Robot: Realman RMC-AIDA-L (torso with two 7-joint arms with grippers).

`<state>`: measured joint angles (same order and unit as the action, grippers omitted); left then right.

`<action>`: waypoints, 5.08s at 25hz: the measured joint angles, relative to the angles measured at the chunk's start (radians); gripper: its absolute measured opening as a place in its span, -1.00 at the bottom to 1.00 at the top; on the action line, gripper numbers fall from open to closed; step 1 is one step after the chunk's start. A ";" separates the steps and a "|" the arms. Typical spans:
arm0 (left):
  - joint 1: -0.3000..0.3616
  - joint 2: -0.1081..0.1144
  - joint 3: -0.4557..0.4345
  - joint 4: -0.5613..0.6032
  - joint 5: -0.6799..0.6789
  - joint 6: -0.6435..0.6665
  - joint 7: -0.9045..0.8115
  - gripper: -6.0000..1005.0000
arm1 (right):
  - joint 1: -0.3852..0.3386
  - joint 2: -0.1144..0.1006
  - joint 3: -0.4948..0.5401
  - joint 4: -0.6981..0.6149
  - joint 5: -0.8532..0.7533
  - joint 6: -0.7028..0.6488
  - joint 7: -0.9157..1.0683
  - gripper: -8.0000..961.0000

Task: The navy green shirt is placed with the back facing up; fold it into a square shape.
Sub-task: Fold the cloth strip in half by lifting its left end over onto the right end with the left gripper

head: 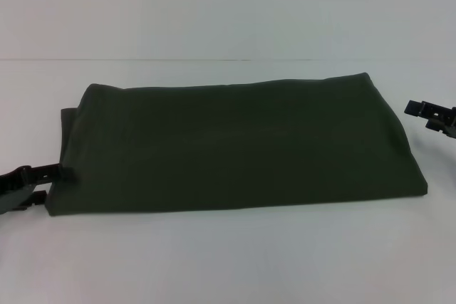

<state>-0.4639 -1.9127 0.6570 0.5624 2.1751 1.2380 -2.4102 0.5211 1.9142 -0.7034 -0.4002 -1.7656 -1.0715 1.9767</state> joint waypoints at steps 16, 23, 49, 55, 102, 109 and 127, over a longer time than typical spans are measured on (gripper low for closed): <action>-0.035 -0.002 0.024 -0.005 0.071 0.023 -0.001 0.35 | 0.022 -0.010 -0.010 -0.036 -0.121 0.015 0.137 0.75; -0.036 -0.004 0.016 -0.001 0.072 0.028 0.003 -0.21 | 0.110 -0.034 -0.018 -0.150 -0.509 -0.075 0.497 0.74; -0.037 -0.007 0.015 -0.001 0.060 0.049 0.026 -0.95 | 0.203 -0.012 -0.082 -0.153 -0.739 -0.137 0.600 0.38; -0.038 -0.007 0.015 -0.001 0.060 0.049 0.027 -0.94 | 0.199 -0.012 -0.096 -0.150 -0.740 -0.148 0.598 0.10; -0.057 0.036 0.001 0.019 0.211 0.444 0.058 -0.94 | 0.126 -0.025 -0.100 -0.169 -0.775 -0.657 0.258 -0.94; -0.056 0.039 0.000 0.025 0.231 0.477 0.069 -0.94 | 0.123 -0.018 -0.109 -0.173 -0.794 -0.693 0.220 -0.87; -0.048 0.042 -0.050 0.025 0.235 0.460 0.069 -0.90 | 0.121 -0.036 -0.040 -0.326 -0.850 -0.782 0.300 -0.44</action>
<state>-0.5114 -1.8711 0.6069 0.5876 2.4099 1.6978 -2.3414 0.6419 1.8780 -0.7438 -0.7258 -2.6153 -1.8534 2.2769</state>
